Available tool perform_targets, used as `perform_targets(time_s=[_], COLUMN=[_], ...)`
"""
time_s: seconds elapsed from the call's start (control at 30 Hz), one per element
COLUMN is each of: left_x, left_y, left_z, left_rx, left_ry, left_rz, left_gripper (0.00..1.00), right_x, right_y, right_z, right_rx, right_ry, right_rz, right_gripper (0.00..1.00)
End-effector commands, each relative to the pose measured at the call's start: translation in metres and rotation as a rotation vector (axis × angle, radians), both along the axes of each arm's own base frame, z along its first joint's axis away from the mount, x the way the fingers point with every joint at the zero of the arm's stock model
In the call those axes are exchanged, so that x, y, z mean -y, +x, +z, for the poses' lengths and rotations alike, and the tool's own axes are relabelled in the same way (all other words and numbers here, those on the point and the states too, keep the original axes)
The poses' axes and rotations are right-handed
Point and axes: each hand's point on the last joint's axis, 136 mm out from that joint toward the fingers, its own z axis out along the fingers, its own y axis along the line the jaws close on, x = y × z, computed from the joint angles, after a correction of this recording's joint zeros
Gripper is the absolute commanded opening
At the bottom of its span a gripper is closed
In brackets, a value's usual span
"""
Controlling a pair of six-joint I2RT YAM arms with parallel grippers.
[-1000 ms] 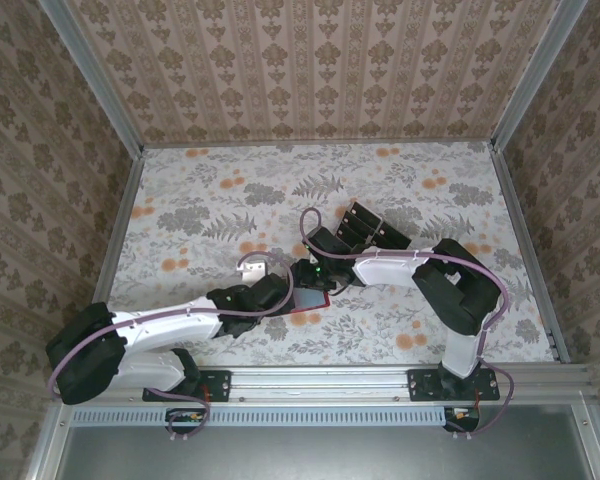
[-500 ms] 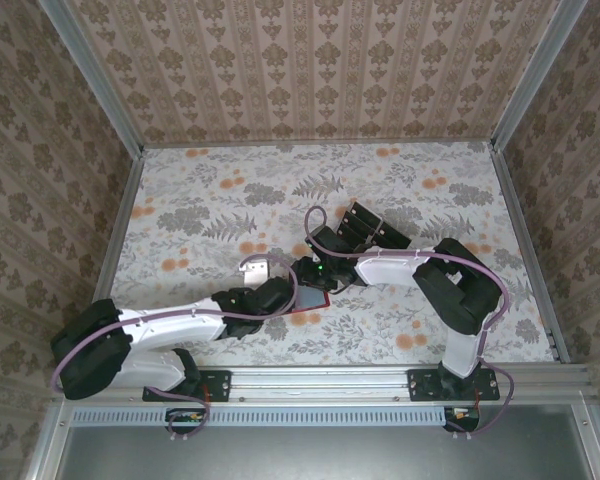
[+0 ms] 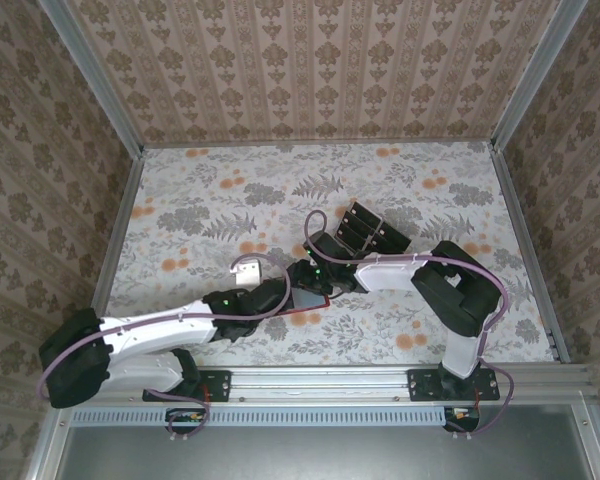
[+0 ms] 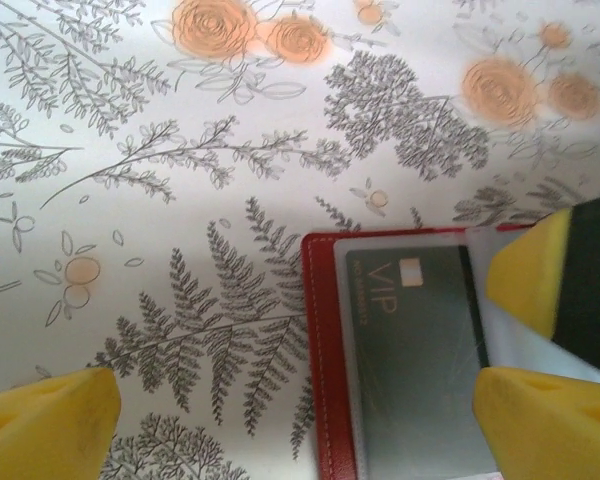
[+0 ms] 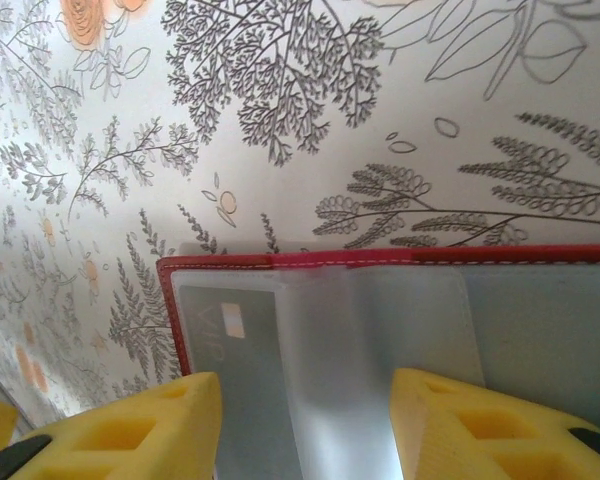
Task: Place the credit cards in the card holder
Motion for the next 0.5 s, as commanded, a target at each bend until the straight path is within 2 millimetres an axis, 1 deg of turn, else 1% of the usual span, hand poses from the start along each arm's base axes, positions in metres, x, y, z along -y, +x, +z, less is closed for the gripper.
perform_targets(time_s=[0.0, 0.1, 0.27, 0.47], left_x=[0.005, 0.014, 0.025, 0.040], left_y=[0.000, -0.002, -0.008, -0.009], left_z=[0.003, 0.007, 0.006, 0.000], left_rx=[0.033, 0.057, 0.073, 0.069], left_ry=[-0.038, -0.101, -0.154, -0.146], left_rz=[-0.071, -0.133, -0.197, -0.246], left_gripper=[1.00, 1.00, 1.00, 1.00], right_x=[0.006, 0.007, 0.008, 0.012], right_y=[-0.010, -0.009, -0.008, -0.008], right_z=[-0.012, -0.015, -0.015, -0.015], right_rx=[-0.037, -0.044, -0.051, -0.057], right_ry=[-0.020, -0.017, -0.015, -0.010], right_rz=[-0.050, -0.076, -0.096, -0.115], right_gripper=[0.50, 0.51, 0.53, 0.54])
